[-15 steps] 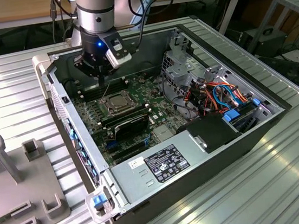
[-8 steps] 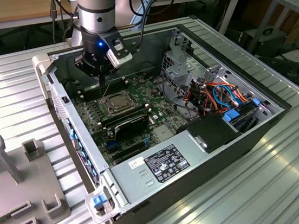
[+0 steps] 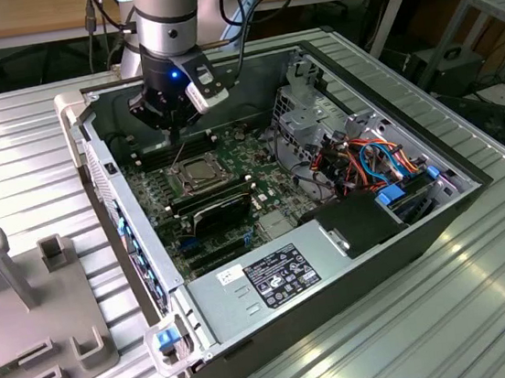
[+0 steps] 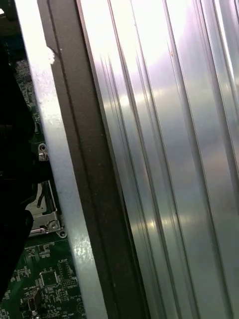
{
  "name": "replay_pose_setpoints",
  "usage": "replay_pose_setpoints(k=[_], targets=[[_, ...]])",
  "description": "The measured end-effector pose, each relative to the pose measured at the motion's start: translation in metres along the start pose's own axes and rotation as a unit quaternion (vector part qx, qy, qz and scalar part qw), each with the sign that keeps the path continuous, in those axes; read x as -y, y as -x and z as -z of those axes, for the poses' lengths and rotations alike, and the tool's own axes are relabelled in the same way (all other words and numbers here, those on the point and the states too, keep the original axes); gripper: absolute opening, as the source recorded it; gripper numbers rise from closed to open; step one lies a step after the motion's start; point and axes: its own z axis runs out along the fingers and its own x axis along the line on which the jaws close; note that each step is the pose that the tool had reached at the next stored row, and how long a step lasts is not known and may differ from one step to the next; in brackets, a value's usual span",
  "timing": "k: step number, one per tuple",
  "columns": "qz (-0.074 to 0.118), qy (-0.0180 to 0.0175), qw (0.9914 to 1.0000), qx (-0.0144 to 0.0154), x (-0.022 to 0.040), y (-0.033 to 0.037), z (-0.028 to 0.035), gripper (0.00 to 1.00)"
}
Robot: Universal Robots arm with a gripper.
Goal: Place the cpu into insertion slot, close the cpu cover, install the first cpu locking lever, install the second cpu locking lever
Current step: 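Install the first cpu locking lever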
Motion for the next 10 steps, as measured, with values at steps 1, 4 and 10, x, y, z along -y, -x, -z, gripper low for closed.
replay_pose_setpoints(k=[1,4,10], targets=[[0.0,-0.0001,1.0,0.0,0.0,0.0,0.0,0.11],[0.0,-0.0001,1.0,0.0,0.0,0.0001,-0.0001,0.11],[0.0,-0.0001,1.0,0.0,0.0,0.0001,-0.0001,0.11]])
